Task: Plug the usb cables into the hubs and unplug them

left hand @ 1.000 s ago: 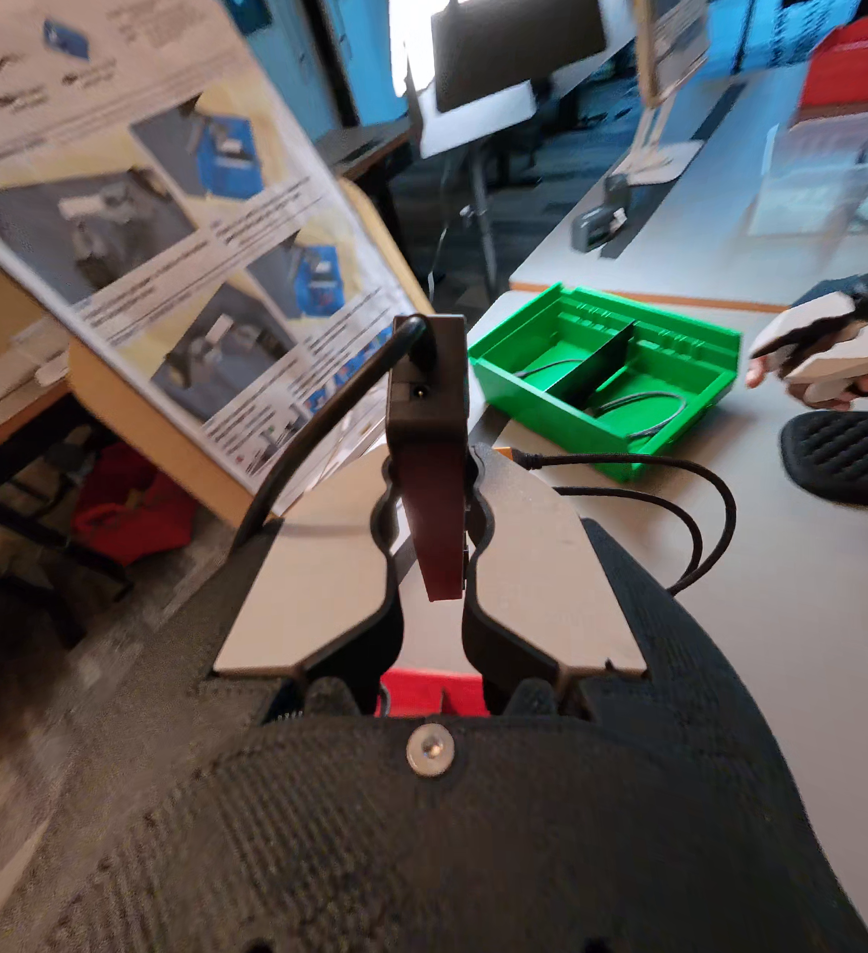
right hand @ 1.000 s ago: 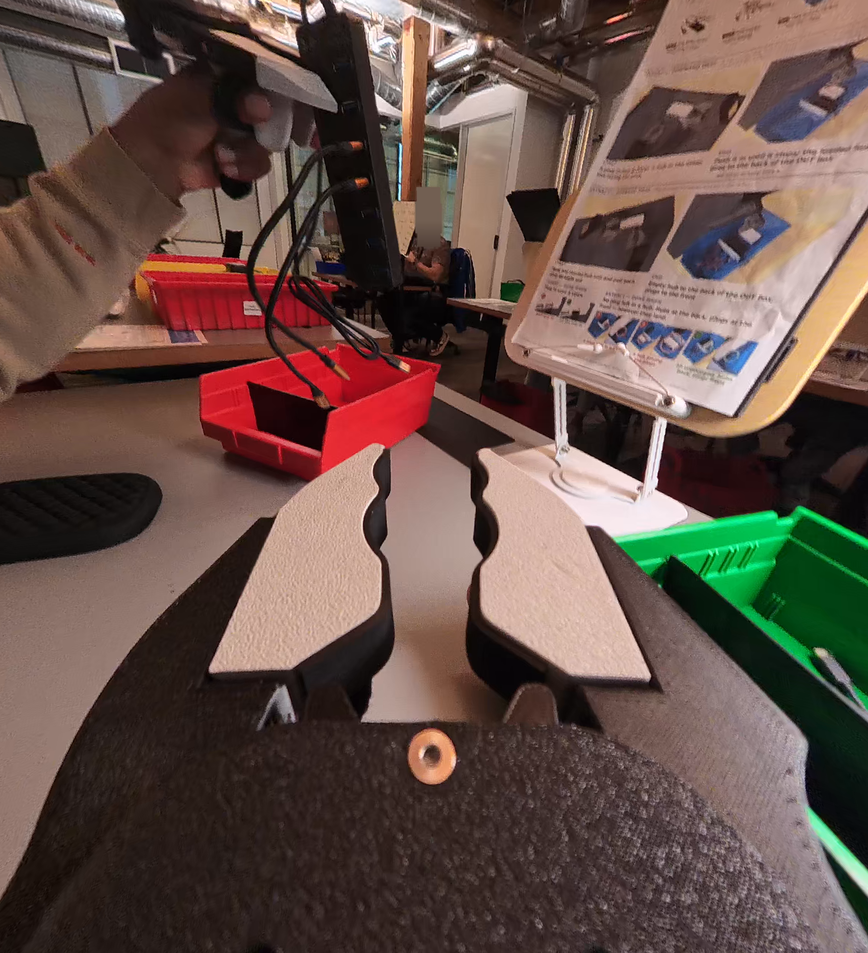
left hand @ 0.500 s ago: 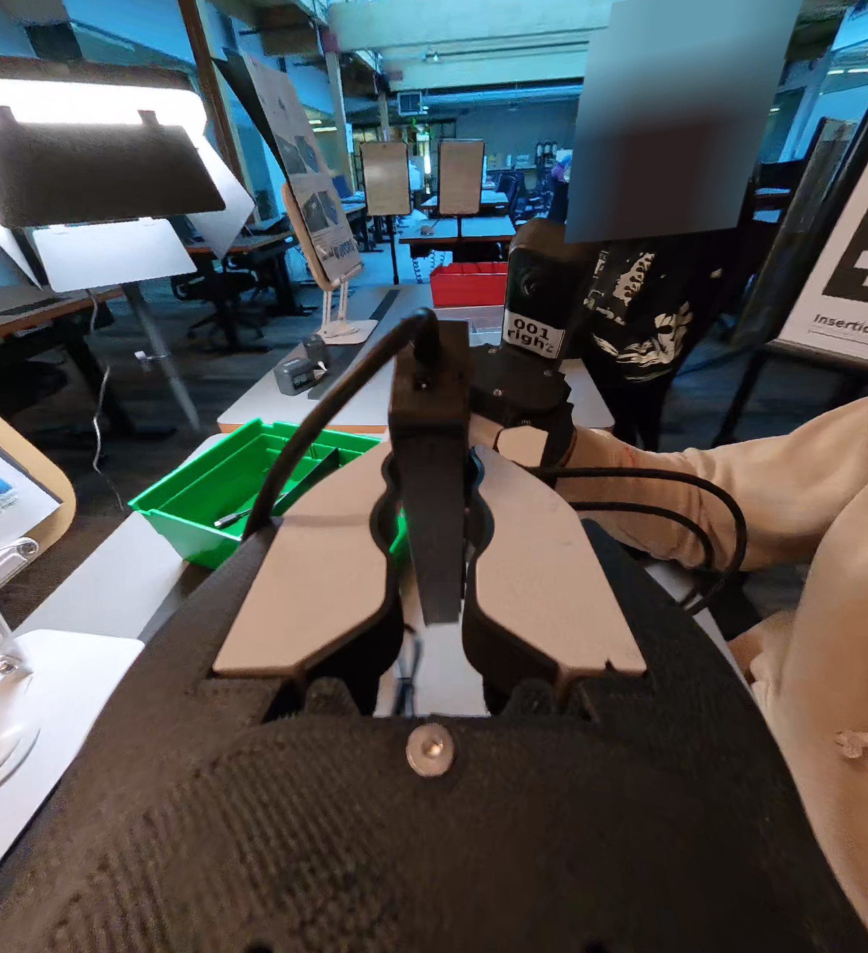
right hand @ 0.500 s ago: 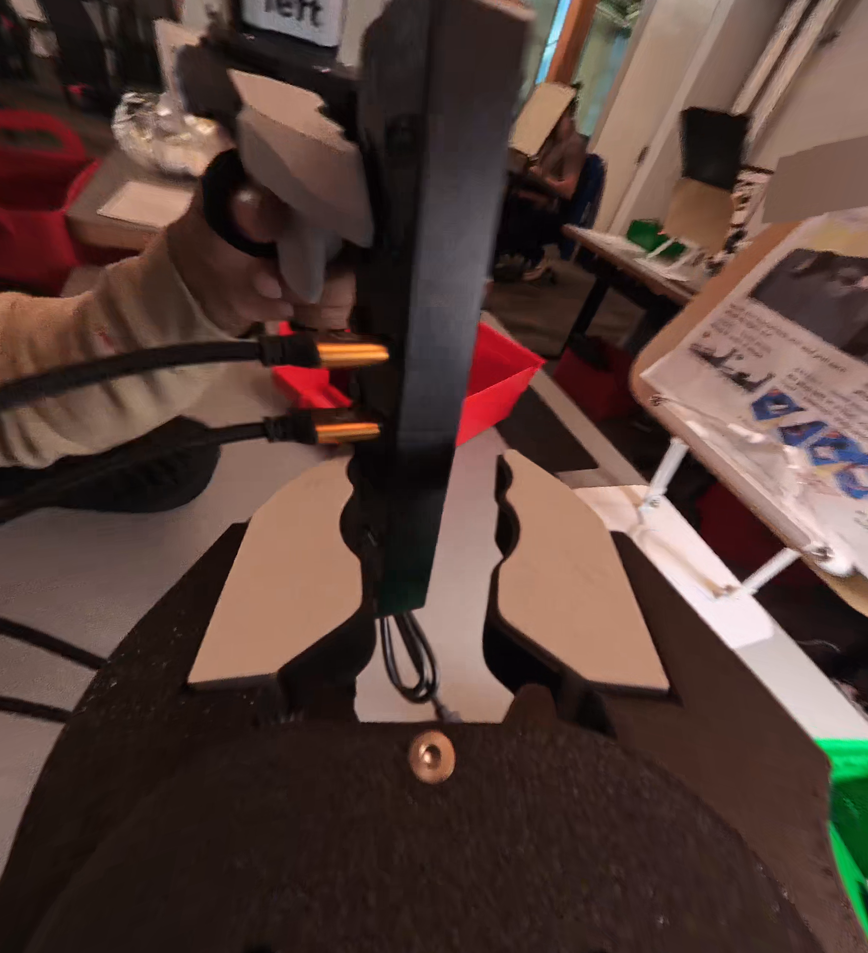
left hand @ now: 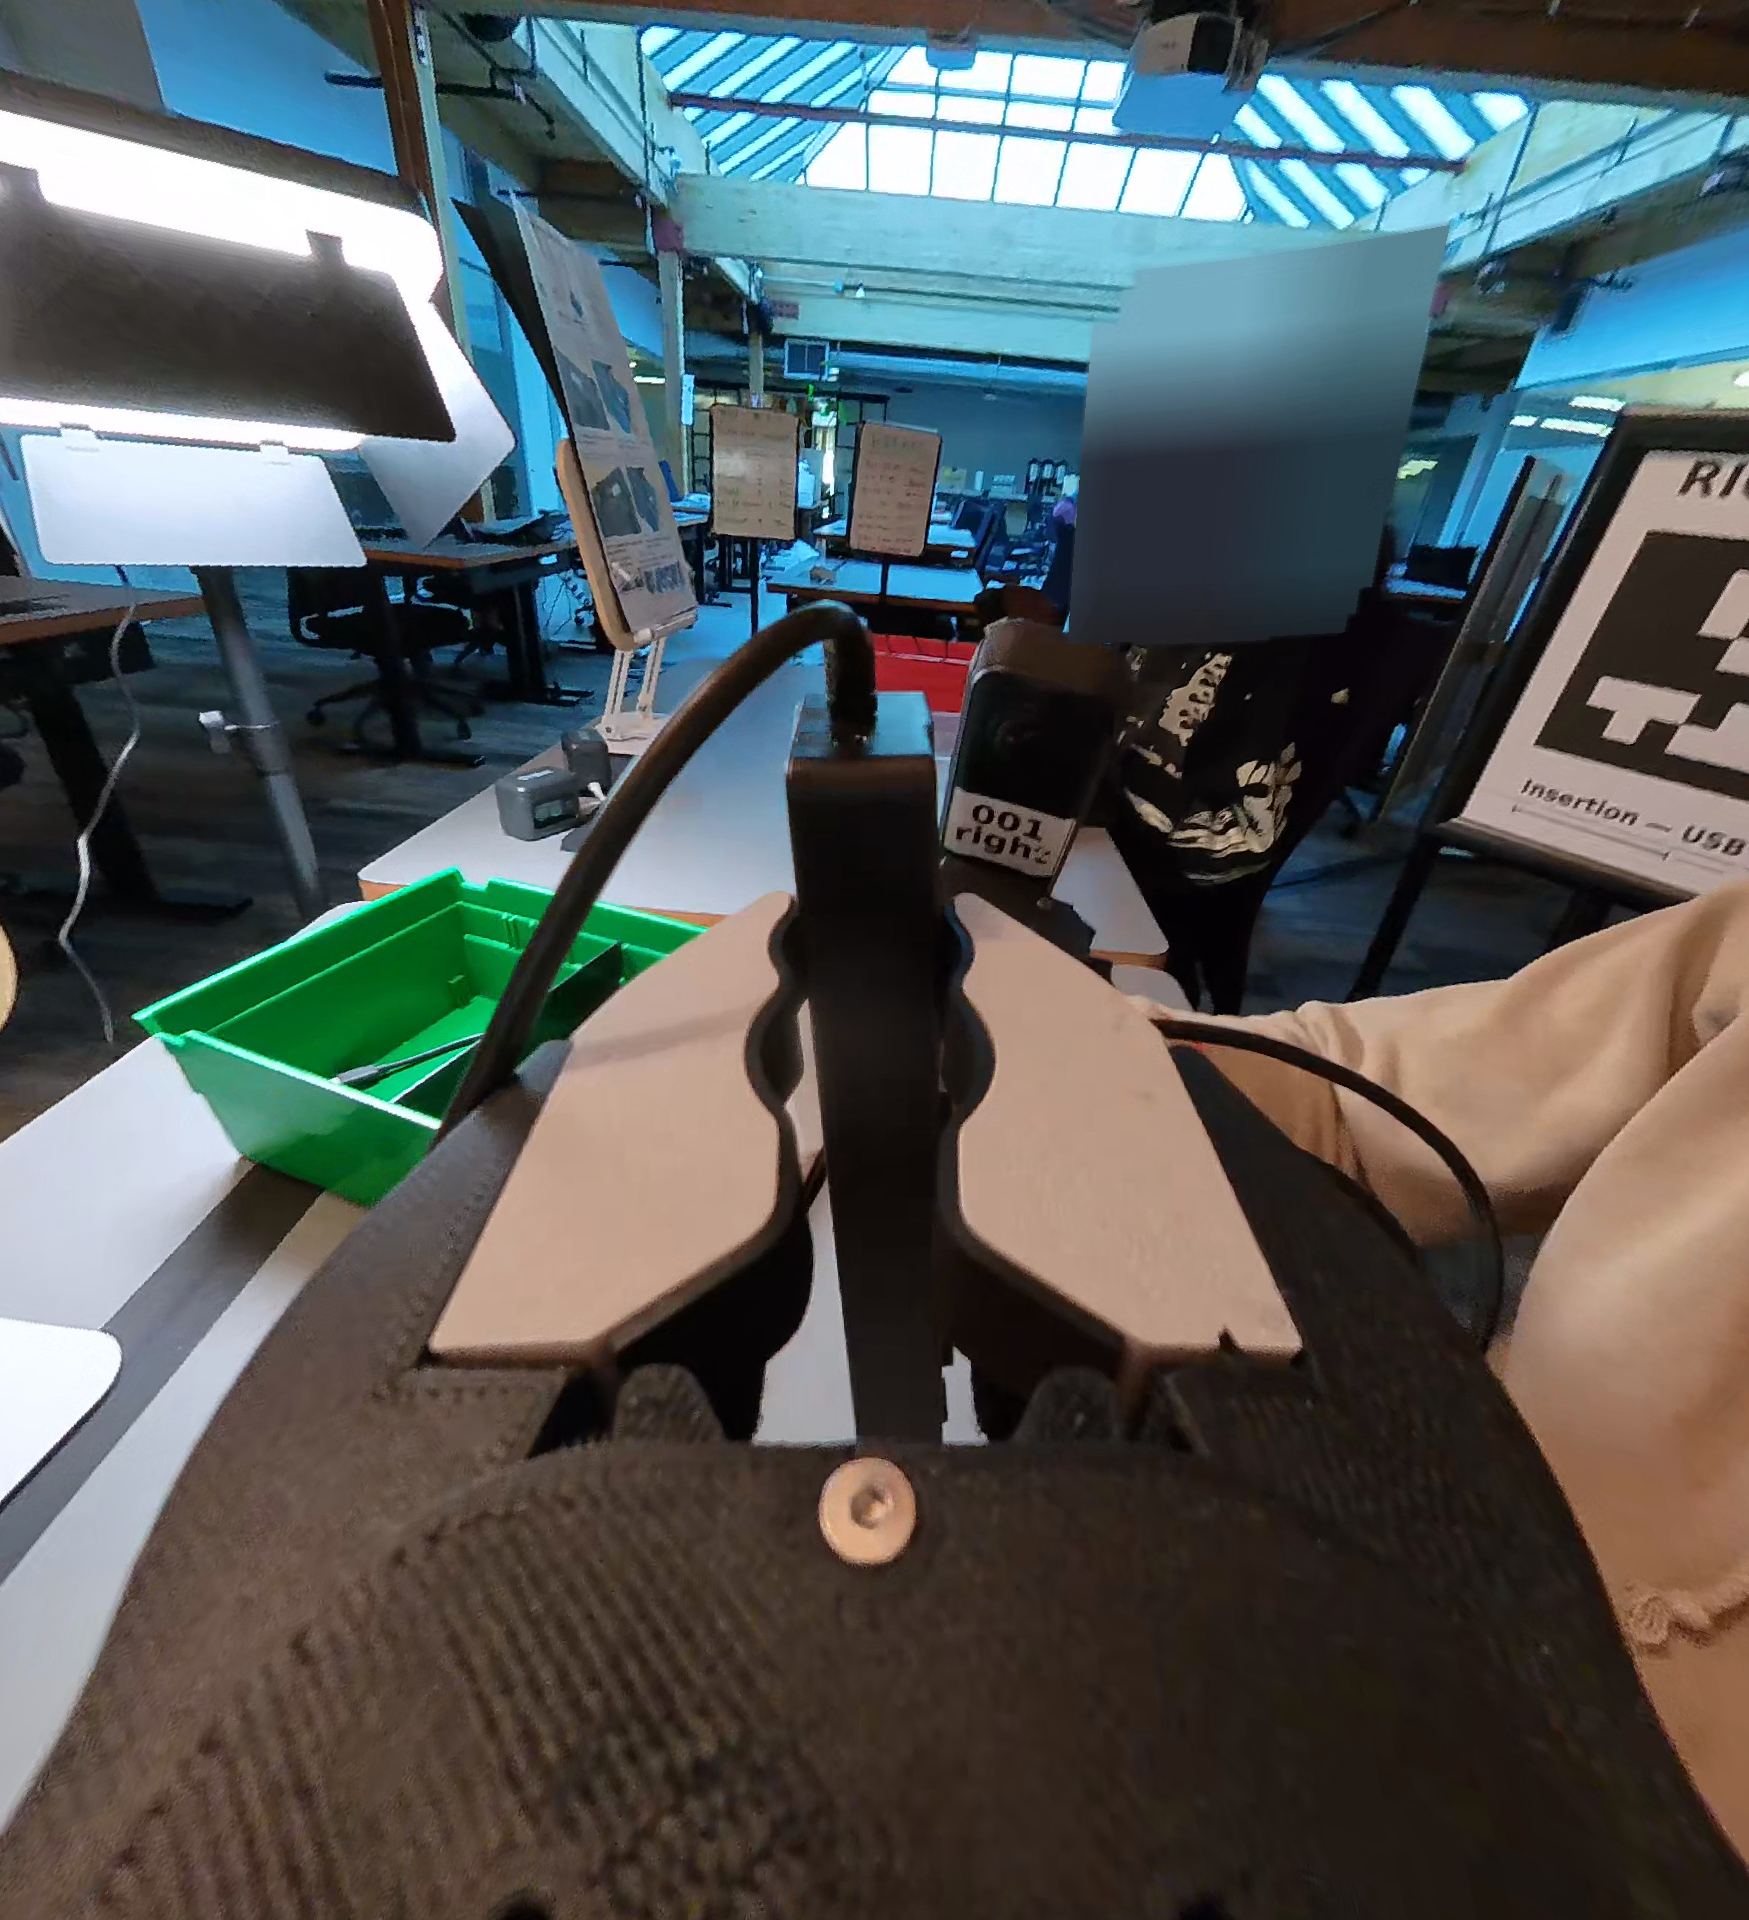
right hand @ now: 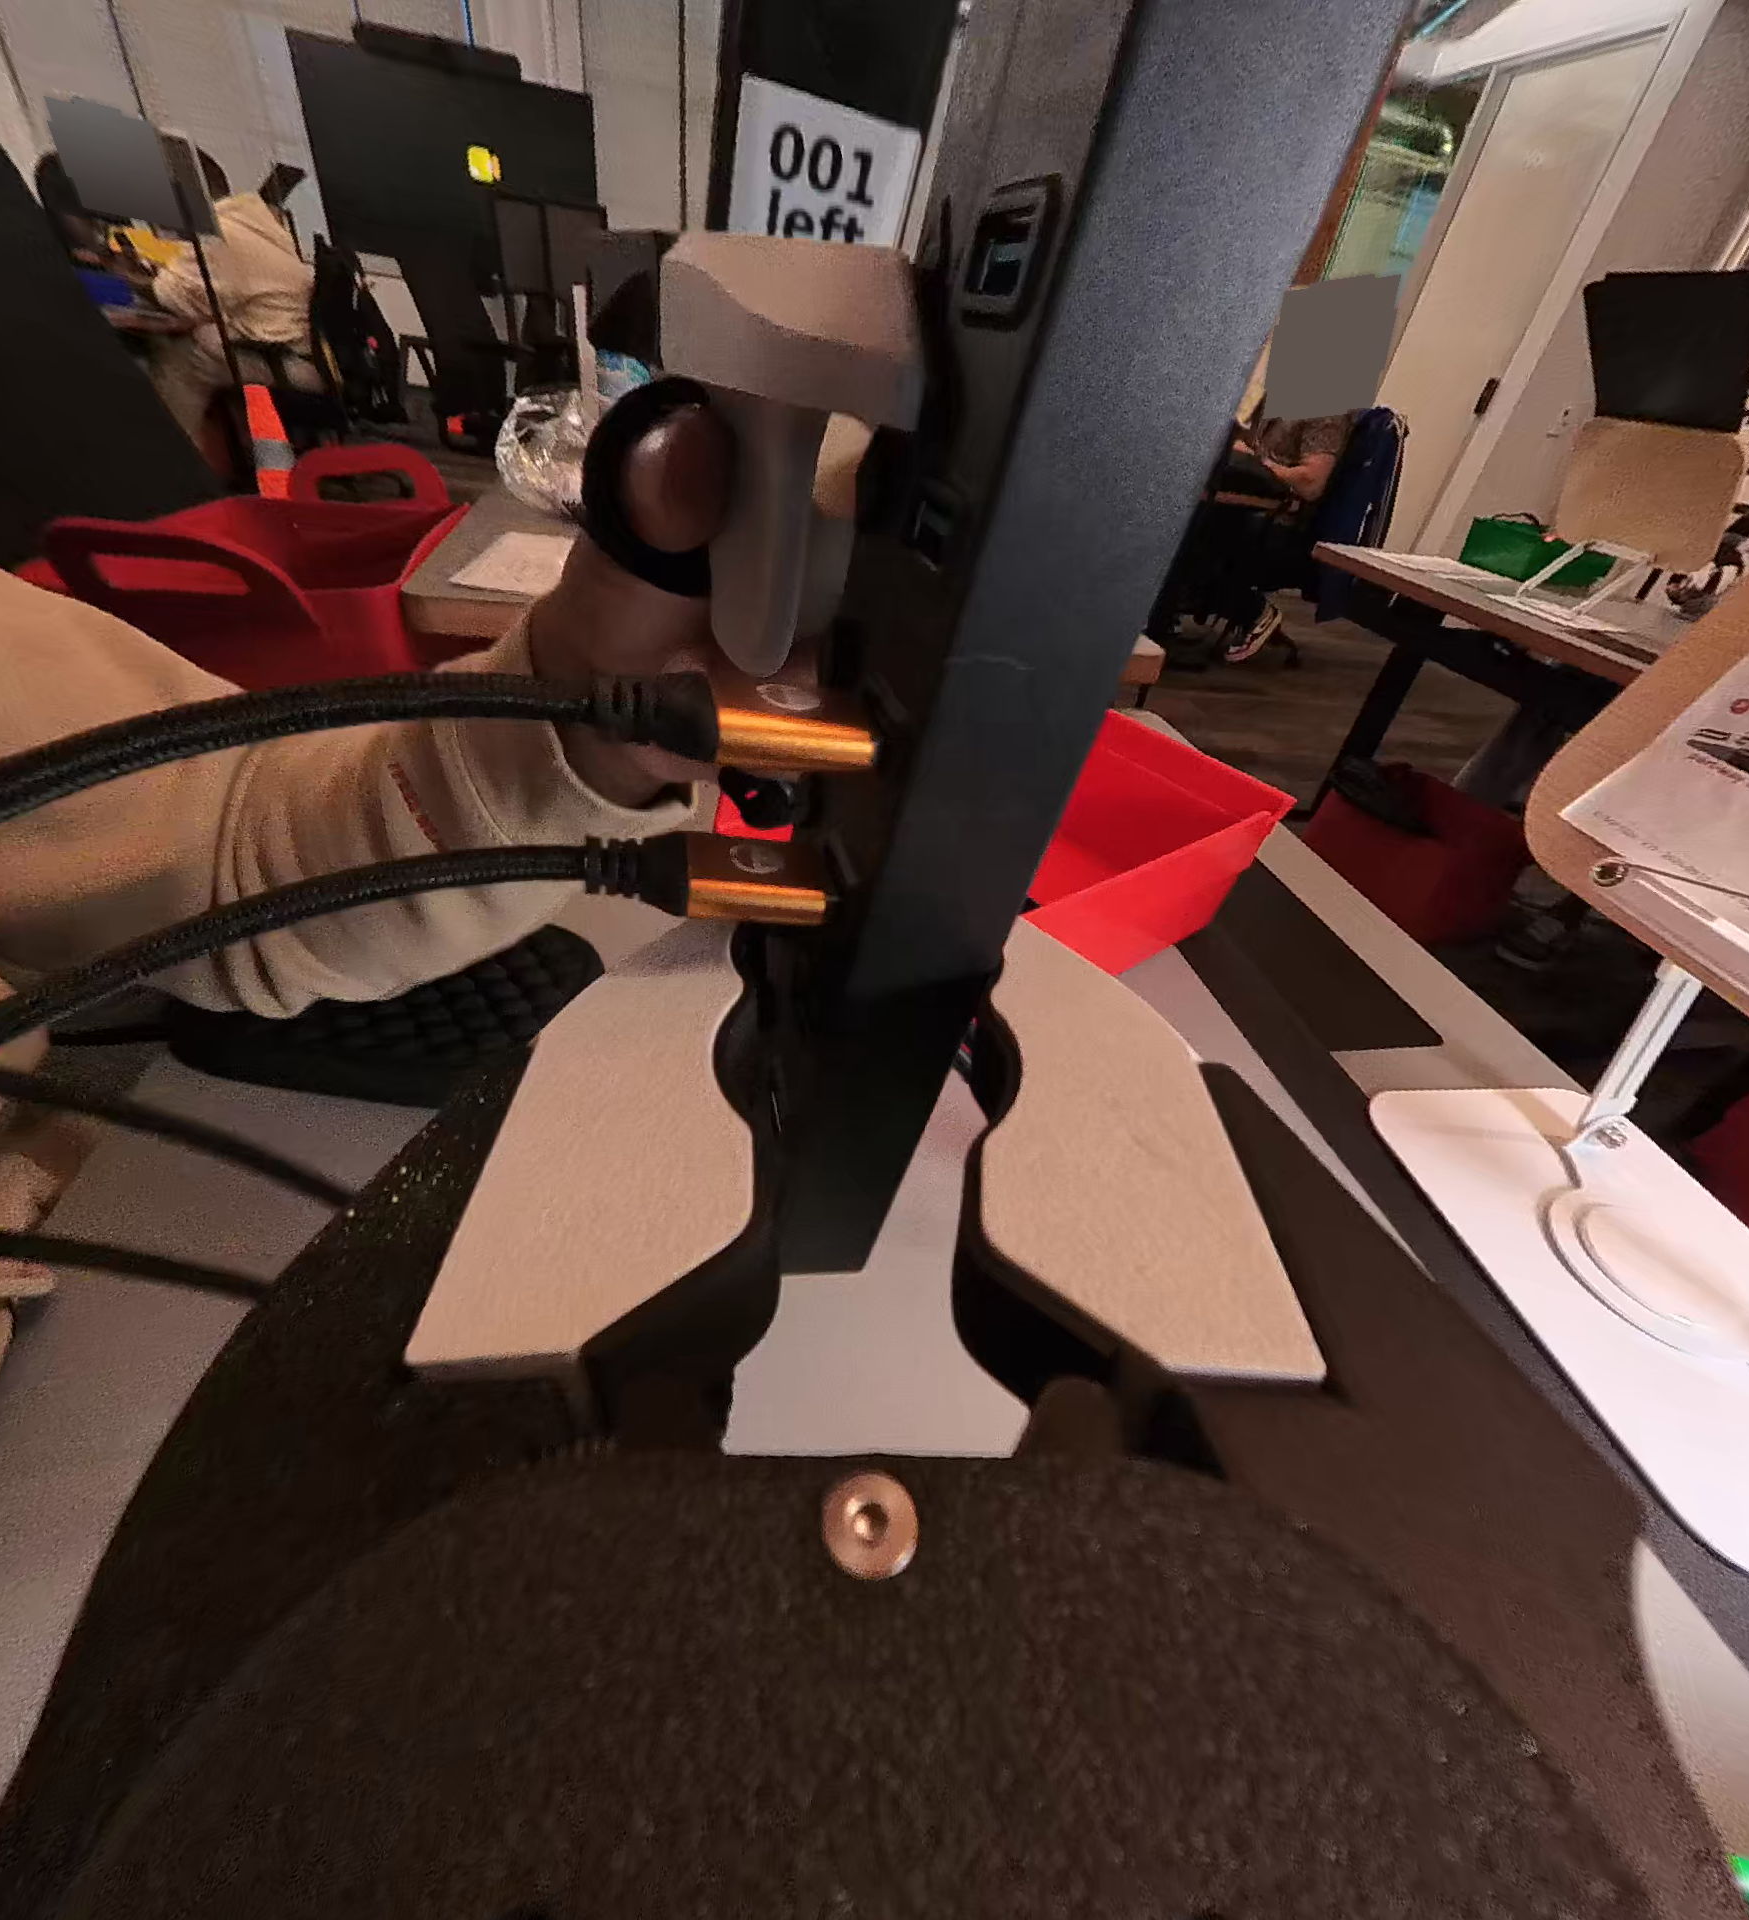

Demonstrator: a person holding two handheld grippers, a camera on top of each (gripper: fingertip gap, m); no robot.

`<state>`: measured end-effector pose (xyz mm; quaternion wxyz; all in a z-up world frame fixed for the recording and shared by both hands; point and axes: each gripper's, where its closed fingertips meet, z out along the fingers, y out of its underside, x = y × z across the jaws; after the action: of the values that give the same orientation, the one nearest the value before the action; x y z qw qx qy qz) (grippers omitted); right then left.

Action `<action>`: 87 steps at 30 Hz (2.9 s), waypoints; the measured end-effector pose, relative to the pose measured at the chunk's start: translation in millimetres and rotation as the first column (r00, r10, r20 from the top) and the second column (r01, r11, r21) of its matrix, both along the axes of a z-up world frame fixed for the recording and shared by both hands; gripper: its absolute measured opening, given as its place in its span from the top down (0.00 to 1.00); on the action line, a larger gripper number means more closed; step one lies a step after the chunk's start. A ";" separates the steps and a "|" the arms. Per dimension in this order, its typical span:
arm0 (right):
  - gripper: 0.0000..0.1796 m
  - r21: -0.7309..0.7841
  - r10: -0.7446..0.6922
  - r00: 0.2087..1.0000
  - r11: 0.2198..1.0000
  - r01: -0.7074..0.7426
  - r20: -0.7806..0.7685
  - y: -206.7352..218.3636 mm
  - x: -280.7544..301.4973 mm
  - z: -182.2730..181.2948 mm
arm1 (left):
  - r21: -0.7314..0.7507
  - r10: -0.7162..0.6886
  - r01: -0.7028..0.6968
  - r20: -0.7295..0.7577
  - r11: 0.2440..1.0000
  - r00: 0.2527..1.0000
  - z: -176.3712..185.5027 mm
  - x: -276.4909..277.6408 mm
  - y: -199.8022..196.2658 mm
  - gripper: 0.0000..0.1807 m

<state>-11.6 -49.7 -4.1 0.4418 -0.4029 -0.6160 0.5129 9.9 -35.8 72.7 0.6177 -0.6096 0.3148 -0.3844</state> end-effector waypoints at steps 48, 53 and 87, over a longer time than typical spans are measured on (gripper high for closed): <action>0.80 -0.303 -0.004 0.994 0.953 -0.031 -0.114 73.7 56.6 31.0 | 0.019 -0.188 0.192 -0.132 0.981 0.973 -21.4 15.1 -20.2 0.69; 0.81 -0.171 -0.066 0.989 0.984 0.042 -0.133 72.0 76.2 52.8 | -0.015 -0.176 0.176 -0.173 0.984 0.969 -28.7 17.4 -19.0 0.69; 0.91 -0.142 0.176 0.961 0.979 -0.148 0.214 -23.9 -15.0 -68.3 | -0.082 0.017 -0.022 -0.070 0.996 0.997 -123.8 -18.2 -39.5 0.69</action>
<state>-26.6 -73.6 -72.4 0.2995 -0.4333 -0.6598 0.5359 -8.3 -75.3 -51.1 0.5844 -0.6507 0.3140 -0.3695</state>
